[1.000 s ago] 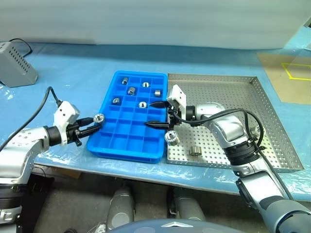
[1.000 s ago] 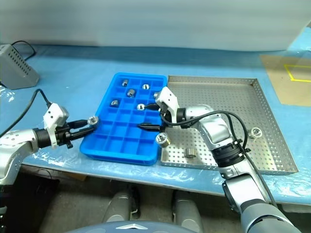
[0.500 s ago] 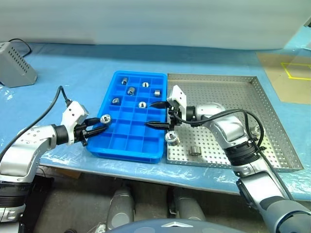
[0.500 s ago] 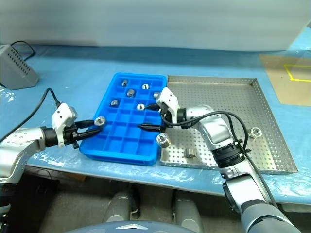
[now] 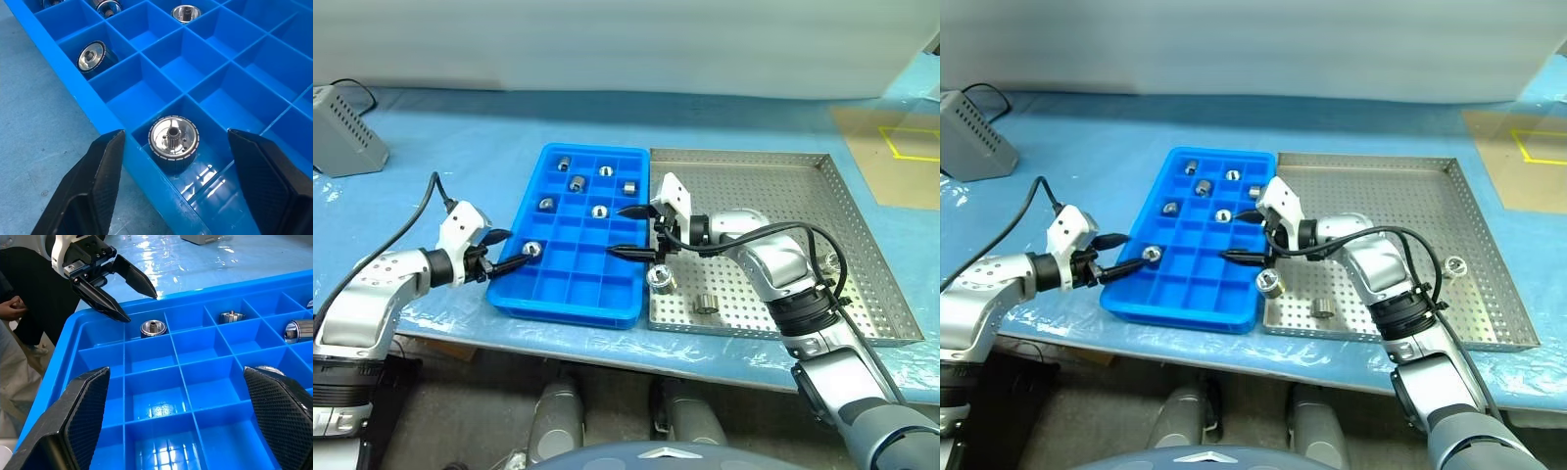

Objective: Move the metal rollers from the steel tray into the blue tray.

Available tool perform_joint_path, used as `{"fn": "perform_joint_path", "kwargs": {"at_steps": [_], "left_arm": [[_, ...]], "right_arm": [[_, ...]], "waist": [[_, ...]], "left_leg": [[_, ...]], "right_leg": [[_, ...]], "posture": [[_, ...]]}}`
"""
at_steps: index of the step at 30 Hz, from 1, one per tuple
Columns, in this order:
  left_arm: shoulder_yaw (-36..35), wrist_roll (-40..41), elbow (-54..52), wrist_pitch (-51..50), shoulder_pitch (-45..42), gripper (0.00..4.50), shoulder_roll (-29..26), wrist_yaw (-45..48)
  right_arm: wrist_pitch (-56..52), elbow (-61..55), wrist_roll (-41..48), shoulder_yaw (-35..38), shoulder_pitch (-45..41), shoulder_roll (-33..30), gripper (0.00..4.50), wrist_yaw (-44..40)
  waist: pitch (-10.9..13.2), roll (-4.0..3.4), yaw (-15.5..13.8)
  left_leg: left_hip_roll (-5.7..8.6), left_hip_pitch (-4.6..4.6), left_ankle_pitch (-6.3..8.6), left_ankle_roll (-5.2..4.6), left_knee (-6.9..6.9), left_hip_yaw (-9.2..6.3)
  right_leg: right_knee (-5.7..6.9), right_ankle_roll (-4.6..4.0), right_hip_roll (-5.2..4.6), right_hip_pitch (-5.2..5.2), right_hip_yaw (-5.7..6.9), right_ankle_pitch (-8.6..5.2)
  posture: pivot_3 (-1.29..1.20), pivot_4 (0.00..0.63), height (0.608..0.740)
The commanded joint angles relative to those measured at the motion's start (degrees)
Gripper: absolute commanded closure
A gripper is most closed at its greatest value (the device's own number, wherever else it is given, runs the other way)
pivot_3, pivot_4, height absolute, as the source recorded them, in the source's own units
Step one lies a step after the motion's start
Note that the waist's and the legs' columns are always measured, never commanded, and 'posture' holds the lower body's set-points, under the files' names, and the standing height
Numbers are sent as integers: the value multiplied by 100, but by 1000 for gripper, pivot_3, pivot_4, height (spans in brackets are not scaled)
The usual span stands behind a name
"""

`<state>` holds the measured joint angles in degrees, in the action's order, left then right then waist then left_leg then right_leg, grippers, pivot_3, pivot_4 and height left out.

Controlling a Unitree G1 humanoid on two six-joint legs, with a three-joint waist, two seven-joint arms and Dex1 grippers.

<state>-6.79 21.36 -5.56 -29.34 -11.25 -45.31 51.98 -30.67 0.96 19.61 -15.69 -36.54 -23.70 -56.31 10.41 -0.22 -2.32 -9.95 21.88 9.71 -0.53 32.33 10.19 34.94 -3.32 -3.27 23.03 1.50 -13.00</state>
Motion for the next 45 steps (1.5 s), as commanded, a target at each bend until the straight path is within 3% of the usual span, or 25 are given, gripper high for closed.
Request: {"fn": "perform_joint_path", "kwargs": {"at_steps": [1,8,14,20,30,36,45], "left_arm": [[-6,41,-210,-16,-192,958,10,-26],[299,230,-168,-145,-1420,958,597,-94],[1297,-56,418,32,-2518,958,1408,231],[2387,-388,1049,414,-3147,958,1978,1151],[3480,-932,2384,839,-3730,958,2739,2422],[3597,-1393,3716,1247,-4033,958,3328,2500],[3418,-1507,4034,1296,-4035,958,3597,2534]], "right_arm": [[-34,-321,134,244,24,-36,0,9],[-402,-876,426,889,227,-810,0,-123],[-760,-1399,750,1834,857,-1743,0,-91],[-1309,-2391,1158,2696,1836,-2105,0,288],[-1617,-3774,1488,3413,3563,-1803,0,1281],[-1583,-4006,1577,3508,3948,-1685,0,1660],[-1409,-4124,1581,3441,4549,-1785,0,1574]], "waist": [[0,0,-2],[0,2,-72],[-2,4,18],[-5,-1,174],[-8,-5,528],[-9,-7,783],[-11,-10,1084]], "left_leg": [[0,0,0,0,0,0],[6,9,-5,-8,10,-1],[9,7,-5,-11,19,1],[4,11,-6,-37,4,3],[11,11,5,-46,25,7],[17,30,28,-73,66,5],[26,49,49,-124,79,-1]], "right_leg": [[0,0,0,0,0,0],[1,0,-5,-6,1,1],[-5,1,-6,-14,-5,1],[-12,1,8,1,-6,1],[-22,10,6,-12,-8,-1],[-31,68,4,-20,-7,-16],[-84,79,-6,-45,4,-12]], "posture": [[-116,150,740],[-167,150,740],[-257,150,740],[-412,150,740],[-606,150,740],[-658,150,740],[-670,150,740]]}}
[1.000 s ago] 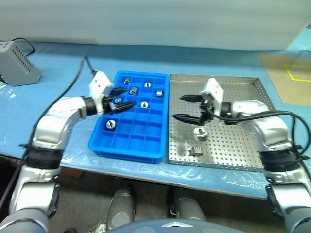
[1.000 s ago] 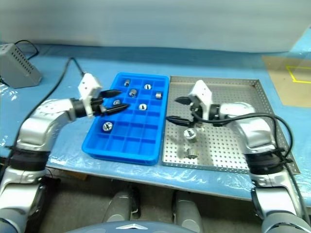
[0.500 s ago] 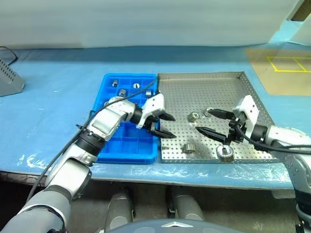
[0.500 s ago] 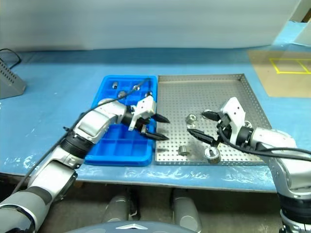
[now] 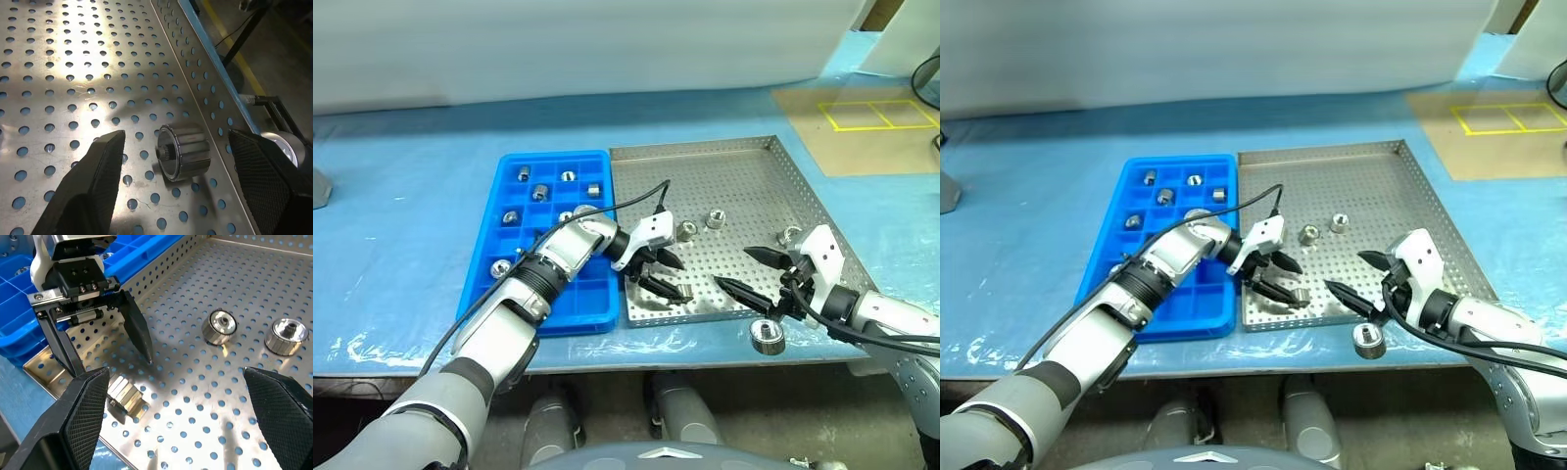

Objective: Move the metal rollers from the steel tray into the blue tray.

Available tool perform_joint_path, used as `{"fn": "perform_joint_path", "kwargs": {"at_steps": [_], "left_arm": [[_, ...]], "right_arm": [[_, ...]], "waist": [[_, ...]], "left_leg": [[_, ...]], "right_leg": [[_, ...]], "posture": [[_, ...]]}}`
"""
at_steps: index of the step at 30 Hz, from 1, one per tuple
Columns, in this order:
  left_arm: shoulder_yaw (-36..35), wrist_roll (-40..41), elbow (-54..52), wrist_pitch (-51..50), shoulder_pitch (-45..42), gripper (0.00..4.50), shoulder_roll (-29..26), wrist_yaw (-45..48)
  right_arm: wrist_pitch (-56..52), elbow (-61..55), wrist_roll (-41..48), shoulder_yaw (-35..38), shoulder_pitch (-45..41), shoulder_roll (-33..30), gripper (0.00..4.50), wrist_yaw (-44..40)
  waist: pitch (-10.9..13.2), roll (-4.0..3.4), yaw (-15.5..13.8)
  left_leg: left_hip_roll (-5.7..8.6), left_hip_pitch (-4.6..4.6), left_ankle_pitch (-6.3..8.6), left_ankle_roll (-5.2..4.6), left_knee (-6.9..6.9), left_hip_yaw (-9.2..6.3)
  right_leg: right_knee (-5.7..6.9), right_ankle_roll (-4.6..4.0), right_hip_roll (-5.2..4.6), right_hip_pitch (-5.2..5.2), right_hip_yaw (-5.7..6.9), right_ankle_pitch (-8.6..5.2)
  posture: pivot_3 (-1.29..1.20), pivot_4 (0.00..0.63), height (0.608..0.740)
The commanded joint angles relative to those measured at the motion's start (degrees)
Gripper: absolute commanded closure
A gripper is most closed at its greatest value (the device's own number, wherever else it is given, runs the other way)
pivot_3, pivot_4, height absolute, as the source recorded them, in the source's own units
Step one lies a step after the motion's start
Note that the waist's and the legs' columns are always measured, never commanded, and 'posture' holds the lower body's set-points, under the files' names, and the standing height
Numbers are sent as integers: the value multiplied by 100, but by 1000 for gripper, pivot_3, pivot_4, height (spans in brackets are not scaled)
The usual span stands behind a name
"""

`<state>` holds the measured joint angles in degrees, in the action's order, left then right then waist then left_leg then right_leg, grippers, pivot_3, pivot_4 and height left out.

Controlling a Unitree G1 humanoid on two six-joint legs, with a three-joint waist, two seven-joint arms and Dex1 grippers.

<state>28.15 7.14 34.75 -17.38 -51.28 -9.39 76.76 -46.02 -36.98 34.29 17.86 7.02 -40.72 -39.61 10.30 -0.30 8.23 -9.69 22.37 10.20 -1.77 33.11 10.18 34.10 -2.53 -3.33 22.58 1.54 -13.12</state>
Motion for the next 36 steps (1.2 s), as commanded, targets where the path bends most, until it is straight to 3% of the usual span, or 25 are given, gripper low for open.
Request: {"fn": "perform_joint_path", "kwargs": {"at_steps": [1,9,21,26,28,32,36], "left_arm": [[-61,-111,0,105,-10,958,8,58],[74,-301,-203,-12,151,958,-25,210],[165,-933,231,197,203,958,301,-509],[120,-997,298,348,225,2176,253,-560],[94,-1073,382,549,222,2176,263,-750],[42,-996,378,572,242,3107,213,-597],[-118,-1039,519,631,181,3197,184,-895]], "right_arm": [[141,-349,87,50,278,-116,0,-130],[134,-247,83,-58,128,-174,0,-55],[79,-323,58,-78,111,-212,0,38],[-80,-435,145,-116,0,-217,0,171],[-87,-414,130,-149,-37,-218,0,184],[-93,-359,103,-248,-139,-216,0,229],[-156,-337,176,-299,-299,-229,0,236]], "waist": [[-4,-7,51],[-7,-12,228],[-10,-17,342],[-10,-17,378],[-11,-18,381],[-10,-18,384],[-11,-18,384]], "left_leg": [[-3,2,1,-2,-1,-4],[6,1,20,-33,-2,-6],[9,-8,29,-45,-1,-9],[16,-15,35,-54,0,-10],[15,-15,35,-56,-1,-10],[14,-14,36,-57,-2,-12],[14,-16,37,-57,-3,-12]], "right_leg": [[-12,2,2,-7,8,1],[-71,-9,-9,-39,16,32],[-105,26,-13,-71,23,16],[-126,30,-18,-89,22,17],[-126,31,-18,-89,23,18],[-127,31,-18,-90,26,18],[-127,30,-18,-91,26,19]], "posture": [[-666,150,740],[-658,150,740],[-658,150,740],[-654,150,740],[-651,150,740],[-641,150,740],[-631,150,740]]}}
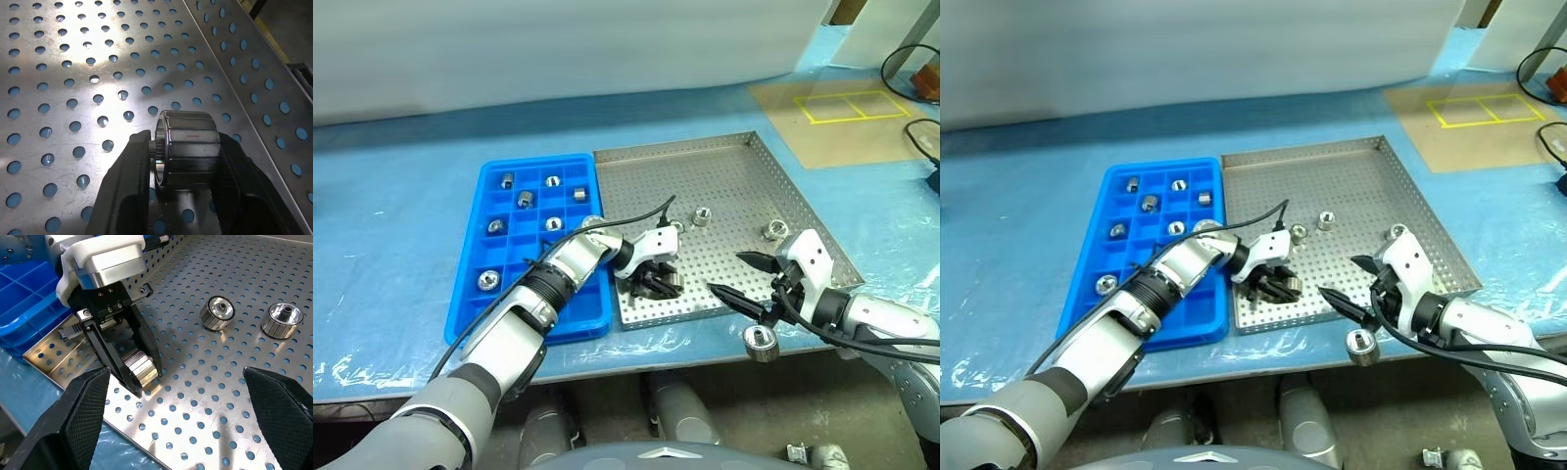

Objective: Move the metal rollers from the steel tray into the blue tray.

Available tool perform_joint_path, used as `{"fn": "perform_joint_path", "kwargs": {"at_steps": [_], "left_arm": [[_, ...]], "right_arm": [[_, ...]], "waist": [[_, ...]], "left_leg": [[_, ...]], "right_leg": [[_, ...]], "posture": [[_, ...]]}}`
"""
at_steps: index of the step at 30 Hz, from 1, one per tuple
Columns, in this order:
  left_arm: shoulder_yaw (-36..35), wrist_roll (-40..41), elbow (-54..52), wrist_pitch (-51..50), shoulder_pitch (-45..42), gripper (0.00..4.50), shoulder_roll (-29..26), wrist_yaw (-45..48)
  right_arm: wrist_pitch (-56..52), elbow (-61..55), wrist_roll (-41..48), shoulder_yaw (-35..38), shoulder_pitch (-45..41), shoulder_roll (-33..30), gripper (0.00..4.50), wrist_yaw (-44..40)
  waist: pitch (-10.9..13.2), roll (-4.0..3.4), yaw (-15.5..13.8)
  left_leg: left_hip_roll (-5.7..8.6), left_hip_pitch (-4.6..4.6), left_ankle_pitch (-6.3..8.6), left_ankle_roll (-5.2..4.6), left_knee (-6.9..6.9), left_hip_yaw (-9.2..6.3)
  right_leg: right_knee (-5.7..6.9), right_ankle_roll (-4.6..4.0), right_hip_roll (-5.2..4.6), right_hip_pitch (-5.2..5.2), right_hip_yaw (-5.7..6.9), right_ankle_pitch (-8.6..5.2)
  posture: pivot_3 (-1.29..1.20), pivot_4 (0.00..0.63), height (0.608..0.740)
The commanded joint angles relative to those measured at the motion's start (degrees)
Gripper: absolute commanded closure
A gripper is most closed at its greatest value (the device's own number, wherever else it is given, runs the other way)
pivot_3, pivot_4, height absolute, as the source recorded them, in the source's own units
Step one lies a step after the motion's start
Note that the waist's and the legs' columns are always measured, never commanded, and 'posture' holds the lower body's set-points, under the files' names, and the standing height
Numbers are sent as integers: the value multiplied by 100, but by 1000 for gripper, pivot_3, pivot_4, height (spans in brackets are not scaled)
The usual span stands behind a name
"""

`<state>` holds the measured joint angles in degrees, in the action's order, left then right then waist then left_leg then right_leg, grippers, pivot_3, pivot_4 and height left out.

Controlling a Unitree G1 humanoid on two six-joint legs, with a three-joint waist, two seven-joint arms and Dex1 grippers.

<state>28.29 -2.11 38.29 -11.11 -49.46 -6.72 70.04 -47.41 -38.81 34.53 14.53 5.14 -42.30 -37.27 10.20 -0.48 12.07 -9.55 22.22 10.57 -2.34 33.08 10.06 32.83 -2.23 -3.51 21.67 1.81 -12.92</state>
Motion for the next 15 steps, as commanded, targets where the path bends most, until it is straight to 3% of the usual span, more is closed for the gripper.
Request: {"fn": "perform_joint_path", "kwargs": {"at_steps": [1,6,11,15], "left_arm": [[-183,-101,180,36,-8,3197,-100,-260],[-898,381,4,-79,-136,3197,-174,-443],[-1485,631,-585,-102,-197,3197,-700,-602],[-2063,1043,-1446,-406,96,3197,-1248,-682]], "right_arm": [[-27,-142,156,18,-147,-76,0,-3],[-128,-48,282,-7,-469,-150,0,-81],[-239,162,568,-115,-1120,-201,0,-251],[-153,602,377,-698,-1835,-101,0,-331]], "waist": [[0,0,-2],[1,-1,9],[4,0,37],[3,-5,28]], "left_leg": [[0,0,0,1,0,0],[0,0,0,2,1,0],[-6,19,-1,1,-3,-1],[-16,49,-2,1,-8,-2]], "right_leg": [[0,1,0,0,0,0],[1,2,0,7,-1,0],[4,-31,4,34,0,26],[18,-39,9,67,6,32]], "posture": [[-622,150,740],[-579,150,740],[-532,150,740],[-465,150,740]]}}
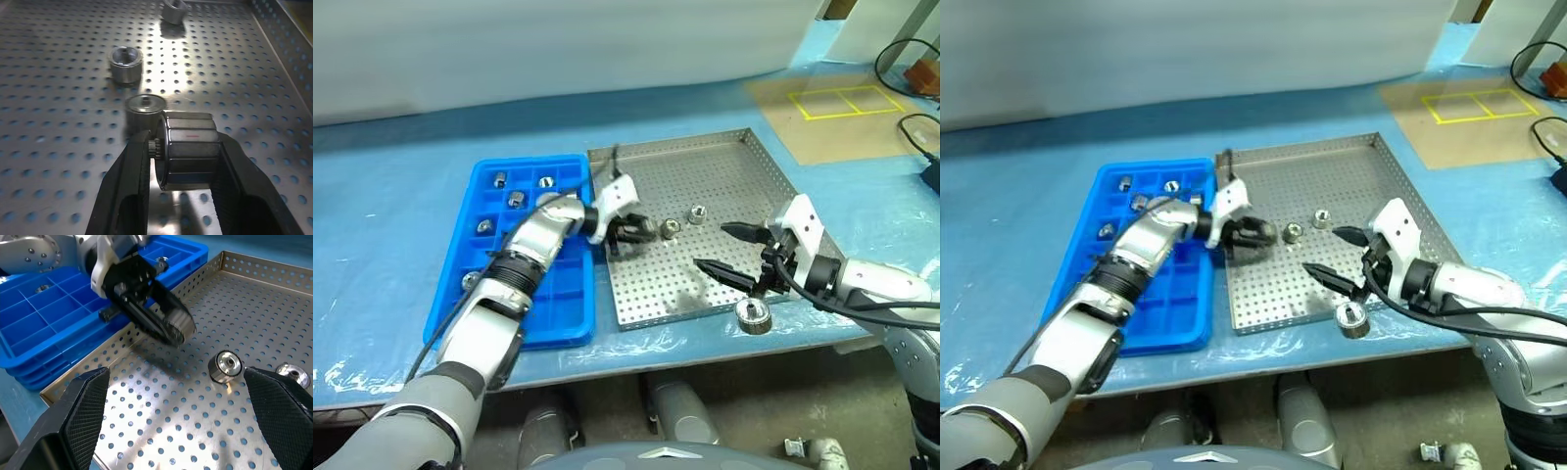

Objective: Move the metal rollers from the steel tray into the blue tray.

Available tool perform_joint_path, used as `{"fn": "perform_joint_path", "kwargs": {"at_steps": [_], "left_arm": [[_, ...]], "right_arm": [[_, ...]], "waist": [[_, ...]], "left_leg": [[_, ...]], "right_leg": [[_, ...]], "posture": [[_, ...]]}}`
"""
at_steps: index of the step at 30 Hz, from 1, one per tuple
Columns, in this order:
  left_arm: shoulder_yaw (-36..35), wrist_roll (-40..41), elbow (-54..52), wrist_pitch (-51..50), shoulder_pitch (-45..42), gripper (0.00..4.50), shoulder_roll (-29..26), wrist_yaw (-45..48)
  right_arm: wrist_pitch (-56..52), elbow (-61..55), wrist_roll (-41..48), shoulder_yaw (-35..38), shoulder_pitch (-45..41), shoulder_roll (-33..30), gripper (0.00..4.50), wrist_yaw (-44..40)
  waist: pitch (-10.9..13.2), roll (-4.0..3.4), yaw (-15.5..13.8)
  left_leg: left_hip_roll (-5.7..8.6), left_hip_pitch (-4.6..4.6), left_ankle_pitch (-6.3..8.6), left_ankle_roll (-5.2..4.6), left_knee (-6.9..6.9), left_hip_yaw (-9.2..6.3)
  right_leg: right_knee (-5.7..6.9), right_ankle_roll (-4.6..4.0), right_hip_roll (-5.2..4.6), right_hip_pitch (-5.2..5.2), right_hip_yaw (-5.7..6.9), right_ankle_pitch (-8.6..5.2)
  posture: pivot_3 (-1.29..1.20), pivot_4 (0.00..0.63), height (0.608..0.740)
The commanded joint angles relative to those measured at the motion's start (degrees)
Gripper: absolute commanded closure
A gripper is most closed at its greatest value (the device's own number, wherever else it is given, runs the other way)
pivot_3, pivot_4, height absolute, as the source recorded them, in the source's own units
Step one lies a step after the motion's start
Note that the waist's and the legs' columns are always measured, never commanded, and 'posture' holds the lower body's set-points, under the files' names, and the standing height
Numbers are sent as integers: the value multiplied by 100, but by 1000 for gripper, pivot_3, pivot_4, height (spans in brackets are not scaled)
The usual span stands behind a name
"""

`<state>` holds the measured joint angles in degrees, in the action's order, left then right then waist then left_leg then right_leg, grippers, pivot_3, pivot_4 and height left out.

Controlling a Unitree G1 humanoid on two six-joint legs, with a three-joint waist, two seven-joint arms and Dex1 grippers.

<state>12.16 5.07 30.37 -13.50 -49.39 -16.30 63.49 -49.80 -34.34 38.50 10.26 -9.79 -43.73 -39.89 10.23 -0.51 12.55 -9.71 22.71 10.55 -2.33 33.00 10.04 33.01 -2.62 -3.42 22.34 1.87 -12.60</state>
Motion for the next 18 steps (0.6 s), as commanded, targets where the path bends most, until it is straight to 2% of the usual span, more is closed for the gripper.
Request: {"fn": "perform_joint_path", "kwargs": {"at_steps": [1,9,14,18], "left_arm": [[-522,365,-814,-266,162,3197,-417,-44],[-1226,1151,-2565,-1716,951,3197,-1312,-167],[-1459,1137,-3085,-1867,1751,3197,-1988,-351],[-1662,1169,-3228,-1990,2154,3197,-2148,-752]], "right_arm": [[127,263,-64,-422,-506,91,0,-104],[864,1591,-651,-1675,-1825,651,0,-886],[1325,2289,-969,-2182,-2303,998,0,-1417],[1618,2754,-1184,-2443,-2547,1294,0,-1704]], "waist": [[0,-4,-51],[6,-8,-555],[8,-12,-917],[10,-9,-1198]], "left_leg": [[0,8,0,0,0,0],[-4,24,-22,34,8,3],[-17,11,-36,58,4,7],[-14,12,-41,69,3,13]], "right_leg": [[6,0,-1,8,3,0],[71,-8,-13,49,6,-4],[100,-16,-7,62,-7,-4],[126,-25,-9,77,-14,-10]], "posture": [[-452,150,740],[-271,150,740],[-182,150,740],[-117,150,740]]}}
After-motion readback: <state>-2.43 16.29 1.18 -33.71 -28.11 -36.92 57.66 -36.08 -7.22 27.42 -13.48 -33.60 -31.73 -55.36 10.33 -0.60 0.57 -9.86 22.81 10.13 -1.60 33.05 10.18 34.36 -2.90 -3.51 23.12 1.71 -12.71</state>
